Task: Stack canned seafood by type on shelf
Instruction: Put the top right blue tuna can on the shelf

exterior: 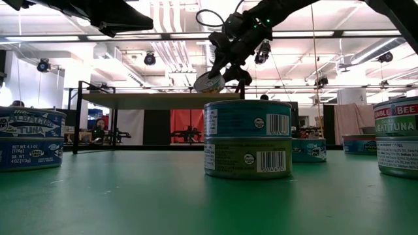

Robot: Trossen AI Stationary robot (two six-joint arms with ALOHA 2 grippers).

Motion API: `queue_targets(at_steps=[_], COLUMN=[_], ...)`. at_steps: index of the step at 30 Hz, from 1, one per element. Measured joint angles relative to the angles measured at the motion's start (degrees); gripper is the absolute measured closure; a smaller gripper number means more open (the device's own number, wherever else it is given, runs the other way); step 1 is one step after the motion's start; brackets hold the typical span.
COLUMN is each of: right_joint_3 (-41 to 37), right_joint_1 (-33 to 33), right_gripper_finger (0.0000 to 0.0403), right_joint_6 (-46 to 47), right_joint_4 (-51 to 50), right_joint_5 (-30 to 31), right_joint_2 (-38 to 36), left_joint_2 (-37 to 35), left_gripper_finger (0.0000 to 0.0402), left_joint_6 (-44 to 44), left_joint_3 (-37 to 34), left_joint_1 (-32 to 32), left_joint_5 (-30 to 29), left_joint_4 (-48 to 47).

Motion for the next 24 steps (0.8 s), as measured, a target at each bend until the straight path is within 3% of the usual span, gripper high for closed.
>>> queue_targets(at_steps=[9, 24], right_joint_3=[-0.02, -0.11], right_joint_1=[0.00, 0.00], right_gripper_finger=[0.0255, 0.0183], right_joint_6=[-0.12, -0.16], right_joint_4=[0.00, 0.09], right_joint_5=[0.02, 0.74], right_joint_2=[0.00, 0.09], left_joint_2=[0.00, 0.02], left_gripper_finger=[0.0318, 0.0318], left_joint_6=[0.00, 0.00], left_joint_3=[0.00, 0.00], left_joint_1=[0.02, 0.00], left_joint_5=[0.00, 0.00], left_joint_4=[-0.02, -0.05])
